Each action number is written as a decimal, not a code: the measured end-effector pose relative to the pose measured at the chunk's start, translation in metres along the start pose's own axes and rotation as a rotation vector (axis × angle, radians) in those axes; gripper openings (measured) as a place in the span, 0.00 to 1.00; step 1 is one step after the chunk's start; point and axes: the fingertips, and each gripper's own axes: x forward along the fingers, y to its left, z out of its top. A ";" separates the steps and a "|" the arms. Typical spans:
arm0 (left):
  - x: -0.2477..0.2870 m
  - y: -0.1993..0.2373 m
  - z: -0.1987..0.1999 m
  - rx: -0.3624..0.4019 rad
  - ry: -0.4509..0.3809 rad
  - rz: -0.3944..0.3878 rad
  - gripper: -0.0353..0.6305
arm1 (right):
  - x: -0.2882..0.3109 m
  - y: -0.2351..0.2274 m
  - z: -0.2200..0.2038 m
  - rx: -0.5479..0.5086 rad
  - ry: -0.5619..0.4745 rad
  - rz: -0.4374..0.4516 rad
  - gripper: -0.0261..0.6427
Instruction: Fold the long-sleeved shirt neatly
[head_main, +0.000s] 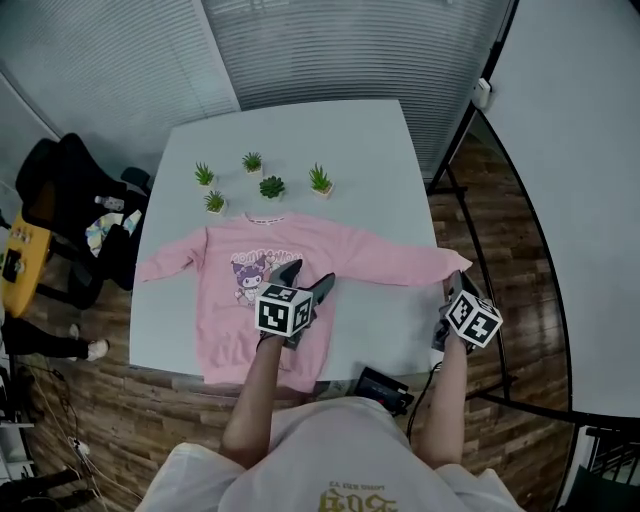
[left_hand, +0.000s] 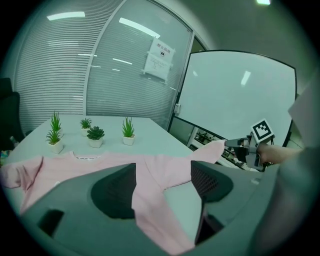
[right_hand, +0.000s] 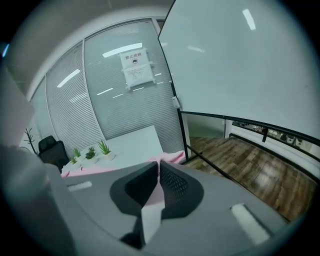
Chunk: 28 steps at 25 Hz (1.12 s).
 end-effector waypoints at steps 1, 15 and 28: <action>-0.002 0.000 0.002 -0.001 -0.006 0.003 0.57 | -0.002 0.003 0.001 -0.005 -0.002 0.006 0.08; -0.042 0.036 0.019 -0.017 -0.057 0.108 0.59 | 0.008 0.077 0.021 -0.083 -0.018 0.142 0.08; -0.084 0.078 0.011 -0.062 -0.091 0.221 0.59 | 0.012 0.144 0.018 -0.167 -0.001 0.272 0.08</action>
